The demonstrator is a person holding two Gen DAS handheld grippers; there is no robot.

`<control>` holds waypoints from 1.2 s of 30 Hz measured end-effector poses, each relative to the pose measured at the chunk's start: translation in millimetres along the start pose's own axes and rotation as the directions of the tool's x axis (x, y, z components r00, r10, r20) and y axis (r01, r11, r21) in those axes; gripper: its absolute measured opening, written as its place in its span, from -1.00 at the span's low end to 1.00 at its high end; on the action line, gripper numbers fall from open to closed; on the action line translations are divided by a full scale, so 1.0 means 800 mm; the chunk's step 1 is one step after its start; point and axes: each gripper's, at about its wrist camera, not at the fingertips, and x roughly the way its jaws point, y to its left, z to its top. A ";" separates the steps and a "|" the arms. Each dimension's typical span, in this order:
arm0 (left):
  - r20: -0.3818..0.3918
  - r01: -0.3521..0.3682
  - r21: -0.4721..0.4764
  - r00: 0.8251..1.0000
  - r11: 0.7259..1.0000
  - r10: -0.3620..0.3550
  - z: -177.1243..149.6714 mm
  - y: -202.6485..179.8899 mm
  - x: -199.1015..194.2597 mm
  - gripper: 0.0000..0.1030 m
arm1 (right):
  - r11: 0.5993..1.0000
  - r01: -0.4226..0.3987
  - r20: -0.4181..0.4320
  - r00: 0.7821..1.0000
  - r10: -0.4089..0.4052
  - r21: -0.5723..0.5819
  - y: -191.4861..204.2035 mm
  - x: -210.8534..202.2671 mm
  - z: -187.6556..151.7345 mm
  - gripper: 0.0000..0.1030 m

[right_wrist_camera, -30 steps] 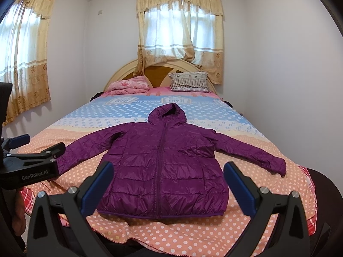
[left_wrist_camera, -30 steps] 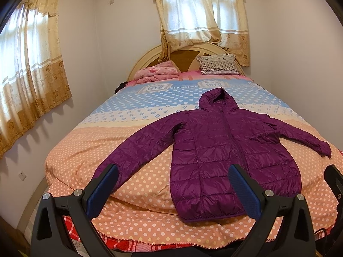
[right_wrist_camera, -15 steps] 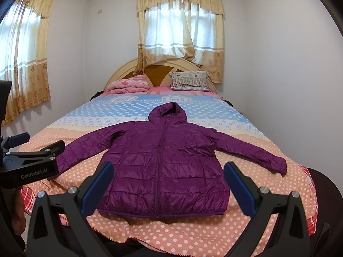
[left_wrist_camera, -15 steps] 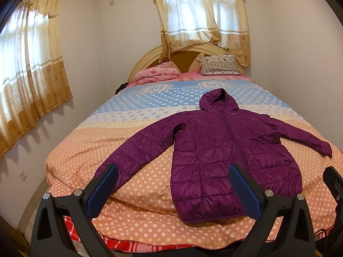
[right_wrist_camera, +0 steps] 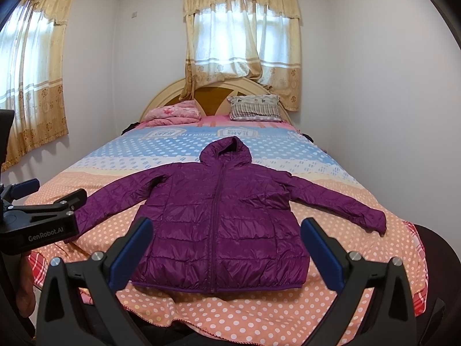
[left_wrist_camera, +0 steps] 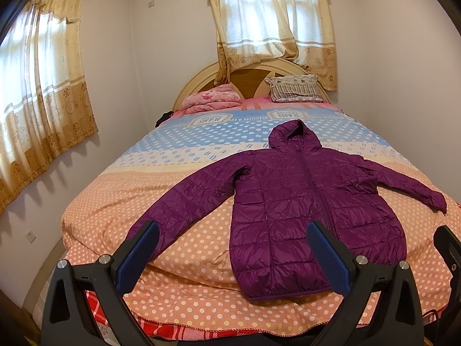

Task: Fold large clothes

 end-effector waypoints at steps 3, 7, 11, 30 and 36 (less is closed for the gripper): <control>0.001 0.001 -0.001 1.000 1.000 -0.001 0.000 0.001 0.000 0.98 | 1.000 -0.003 -0.004 1.000 0.003 0.002 0.002 0.002 -0.005 1.00; 0.000 0.002 -0.001 1.000 1.000 -0.002 0.000 0.001 0.000 0.98 | 1.000 -0.004 -0.007 1.000 0.004 0.005 0.004 0.004 -0.008 1.00; -0.003 -0.004 -0.003 1.000 1.000 0.004 -0.001 0.001 0.001 0.98 | 1.000 -0.005 -0.010 1.000 0.005 0.004 0.004 0.005 -0.008 1.00; -0.051 0.031 0.011 0.998 0.999 -0.031 -0.008 0.002 0.049 0.98 | 0.988 -0.093 -0.075 0.992 0.103 0.121 -0.054 0.053 -0.025 1.00; -0.042 0.026 0.054 0.999 0.998 -0.024 0.002 -0.010 0.120 0.98 | 0.980 0.031 -0.153 0.988 0.000 0.198 -0.134 0.112 -0.027 1.00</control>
